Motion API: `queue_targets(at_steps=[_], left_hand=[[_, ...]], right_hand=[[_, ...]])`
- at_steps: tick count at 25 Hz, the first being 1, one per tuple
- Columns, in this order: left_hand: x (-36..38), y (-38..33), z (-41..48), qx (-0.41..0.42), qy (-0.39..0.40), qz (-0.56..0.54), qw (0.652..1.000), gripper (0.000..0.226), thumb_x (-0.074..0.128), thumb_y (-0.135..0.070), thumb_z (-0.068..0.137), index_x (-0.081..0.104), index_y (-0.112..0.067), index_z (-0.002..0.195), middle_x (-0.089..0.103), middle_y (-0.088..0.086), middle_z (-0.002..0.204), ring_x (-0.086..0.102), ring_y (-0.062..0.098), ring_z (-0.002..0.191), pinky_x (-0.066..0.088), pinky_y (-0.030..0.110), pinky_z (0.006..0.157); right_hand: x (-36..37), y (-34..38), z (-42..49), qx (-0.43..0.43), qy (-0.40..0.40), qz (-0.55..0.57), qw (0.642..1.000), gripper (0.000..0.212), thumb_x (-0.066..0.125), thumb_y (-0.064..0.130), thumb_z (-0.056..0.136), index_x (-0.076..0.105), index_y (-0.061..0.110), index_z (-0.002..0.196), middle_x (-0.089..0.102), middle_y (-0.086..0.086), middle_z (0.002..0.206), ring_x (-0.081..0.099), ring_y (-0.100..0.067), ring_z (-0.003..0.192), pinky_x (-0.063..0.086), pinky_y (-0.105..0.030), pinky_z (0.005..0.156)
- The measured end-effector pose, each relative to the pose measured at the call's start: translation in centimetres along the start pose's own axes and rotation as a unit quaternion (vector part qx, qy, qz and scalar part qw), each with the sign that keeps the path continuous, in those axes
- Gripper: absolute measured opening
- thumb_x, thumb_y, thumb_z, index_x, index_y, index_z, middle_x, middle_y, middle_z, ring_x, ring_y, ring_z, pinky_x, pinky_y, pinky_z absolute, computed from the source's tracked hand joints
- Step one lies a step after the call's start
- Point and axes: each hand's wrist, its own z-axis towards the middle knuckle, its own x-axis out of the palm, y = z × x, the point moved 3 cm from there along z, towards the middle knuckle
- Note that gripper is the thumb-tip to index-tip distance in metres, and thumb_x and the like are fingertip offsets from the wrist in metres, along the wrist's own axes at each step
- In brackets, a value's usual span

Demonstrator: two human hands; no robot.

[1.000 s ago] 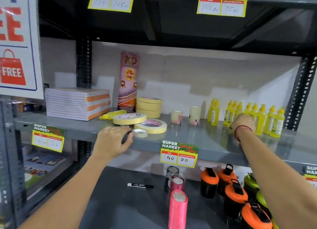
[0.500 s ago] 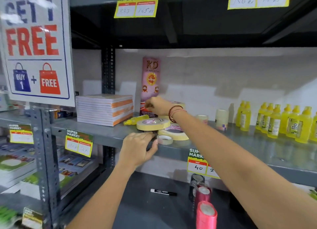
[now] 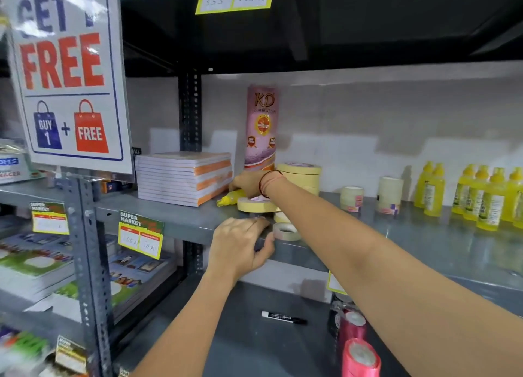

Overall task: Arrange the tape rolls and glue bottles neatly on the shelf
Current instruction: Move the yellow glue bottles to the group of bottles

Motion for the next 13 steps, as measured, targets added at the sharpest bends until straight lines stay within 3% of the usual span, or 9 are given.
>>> queue_targets(at_steps=[6,9,13], left_hand=[[-0.2,-0.1,0.0,0.0,-0.002,0.004,1.0,0.038,0.043,-0.029,0.083,0.074,-0.008,0.075,0.071,0.004,0.063,0.065,0.024,0.053,0.047,0.03,0.047],[-0.1,-0.1,-0.1,0.003,-0.011,0.006,1.0,0.038,0.044,-0.028,0.082,0.072,-0.006,0.07,0.069,0.003,0.058,0.064,0.024,0.05,0.044,0.027,0.046],[-0.2,-0.1,-0.2,-0.001,-0.019,0.0,1.0,0.04,0.044,-0.028,0.081,0.076,-0.004,0.075,0.074,0.005,0.065,0.069,0.022,0.054,0.049,0.027,0.049]], right_hand=[[-1.2,-0.8,-1.0,-0.005,-0.112,-0.041,0.993,0.028,0.053,0.013,0.086,0.058,0.008,0.112,0.06,-0.015,0.118,0.059,-0.031,0.105,0.052,-0.038,0.082],[-0.9,-2.4,-2.5,0.047,-0.185,0.063,0.98,0.025,0.055,0.015,0.084,0.056,0.007,0.108,0.059,-0.017,0.113,0.059,-0.032,0.1,0.044,-0.033,0.071],[0.8,-6.4,-6.9,0.17,-0.257,0.256,0.916,0.034,0.068,0.02,0.075,0.054,0.007,0.103,0.061,-0.012,0.094,0.055,-0.027,0.083,0.038,-0.029,0.066]])
